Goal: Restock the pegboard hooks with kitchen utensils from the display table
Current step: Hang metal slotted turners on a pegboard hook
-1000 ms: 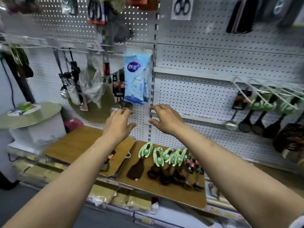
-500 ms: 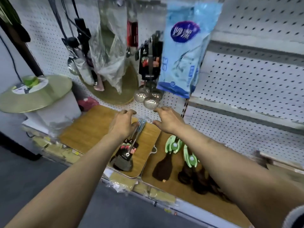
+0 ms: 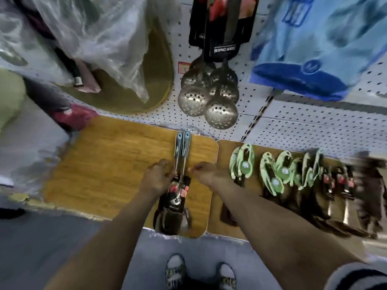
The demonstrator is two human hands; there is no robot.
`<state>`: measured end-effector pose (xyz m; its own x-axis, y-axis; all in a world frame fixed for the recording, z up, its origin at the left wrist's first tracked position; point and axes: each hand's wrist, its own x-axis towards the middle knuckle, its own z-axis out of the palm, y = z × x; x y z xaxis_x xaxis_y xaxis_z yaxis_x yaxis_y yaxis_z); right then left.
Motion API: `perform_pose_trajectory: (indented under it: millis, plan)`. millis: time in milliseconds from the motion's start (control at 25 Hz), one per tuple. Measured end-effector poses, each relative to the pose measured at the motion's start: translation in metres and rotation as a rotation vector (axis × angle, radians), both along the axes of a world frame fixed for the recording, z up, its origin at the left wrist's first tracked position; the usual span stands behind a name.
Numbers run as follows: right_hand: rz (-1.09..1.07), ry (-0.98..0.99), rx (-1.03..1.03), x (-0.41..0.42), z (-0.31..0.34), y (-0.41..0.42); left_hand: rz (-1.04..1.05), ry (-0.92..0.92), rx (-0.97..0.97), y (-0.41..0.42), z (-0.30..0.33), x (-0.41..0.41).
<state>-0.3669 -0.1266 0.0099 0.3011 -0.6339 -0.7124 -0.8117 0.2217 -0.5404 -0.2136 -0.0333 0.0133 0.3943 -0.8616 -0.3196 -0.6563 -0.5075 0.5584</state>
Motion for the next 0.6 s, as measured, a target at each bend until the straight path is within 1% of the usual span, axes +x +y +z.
perform_pose_trajectory:
  millis: [80,160,320,480,600]
  plan:
    - [-0.187,-0.071,0.111,0.02,-0.024,-0.002,0.02,0.062,-0.036,-0.001,-0.017,0.008]
    - [-0.366,-0.154,0.17,0.036,-0.048,-0.005,0.041,0.124,-0.063,-0.001,-0.03,0.013]
    - [-0.551,-0.167,0.188,0.052,-0.078,-0.008,0.069,0.225,-0.058,-0.003,-0.048,0.02]
    - [-0.768,-0.293,0.121,0.046,-0.07,-0.009,0.058,0.225,-0.008,-0.006,-0.054,0.02]
    - [-0.823,-0.38,0.075,0.025,-0.045,-0.005,0.103,0.237,0.067,-0.013,-0.055,0.016]
